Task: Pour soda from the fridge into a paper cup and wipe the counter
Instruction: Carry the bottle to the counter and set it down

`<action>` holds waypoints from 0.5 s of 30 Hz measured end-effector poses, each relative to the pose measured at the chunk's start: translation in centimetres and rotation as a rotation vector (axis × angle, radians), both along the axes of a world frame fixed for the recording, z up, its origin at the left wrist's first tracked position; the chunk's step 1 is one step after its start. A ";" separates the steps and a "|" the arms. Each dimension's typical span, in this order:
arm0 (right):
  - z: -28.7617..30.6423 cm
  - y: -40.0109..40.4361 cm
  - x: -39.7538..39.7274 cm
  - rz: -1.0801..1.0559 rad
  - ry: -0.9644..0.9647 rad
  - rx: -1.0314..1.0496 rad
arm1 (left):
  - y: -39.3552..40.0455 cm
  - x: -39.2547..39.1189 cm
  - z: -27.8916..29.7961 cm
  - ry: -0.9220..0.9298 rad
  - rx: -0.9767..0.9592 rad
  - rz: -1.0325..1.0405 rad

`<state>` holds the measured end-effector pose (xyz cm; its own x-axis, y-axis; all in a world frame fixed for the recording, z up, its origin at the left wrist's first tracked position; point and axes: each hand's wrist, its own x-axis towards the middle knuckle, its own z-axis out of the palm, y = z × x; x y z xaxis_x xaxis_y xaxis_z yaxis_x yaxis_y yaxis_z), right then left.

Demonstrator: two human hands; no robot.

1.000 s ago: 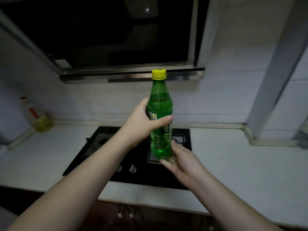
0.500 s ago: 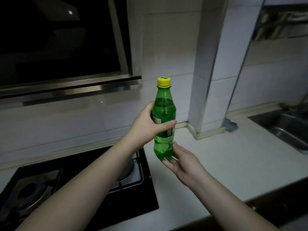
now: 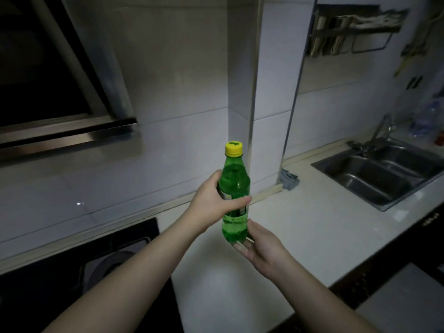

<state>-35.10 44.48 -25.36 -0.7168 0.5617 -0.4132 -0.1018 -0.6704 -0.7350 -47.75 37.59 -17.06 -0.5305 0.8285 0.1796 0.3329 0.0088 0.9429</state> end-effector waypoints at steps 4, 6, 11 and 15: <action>-1.8 4.2 -0.1 0.055 -0.066 0.033 | 3.6 -0.1 -2.0 -0.002 -0.060 0.018; -3.0 6.0 -0.3 0.092 -0.096 0.051 | 5.2 -0.4 -3.2 -0.003 -0.081 0.029; -6.3 9.9 -1.4 0.167 -0.184 0.114 | 8.2 -1.5 -6.5 -0.017 -0.171 0.053; -8.7 11.7 -2.1 0.364 -0.365 0.490 | 9.5 -2.2 -9.6 -0.053 -0.232 0.095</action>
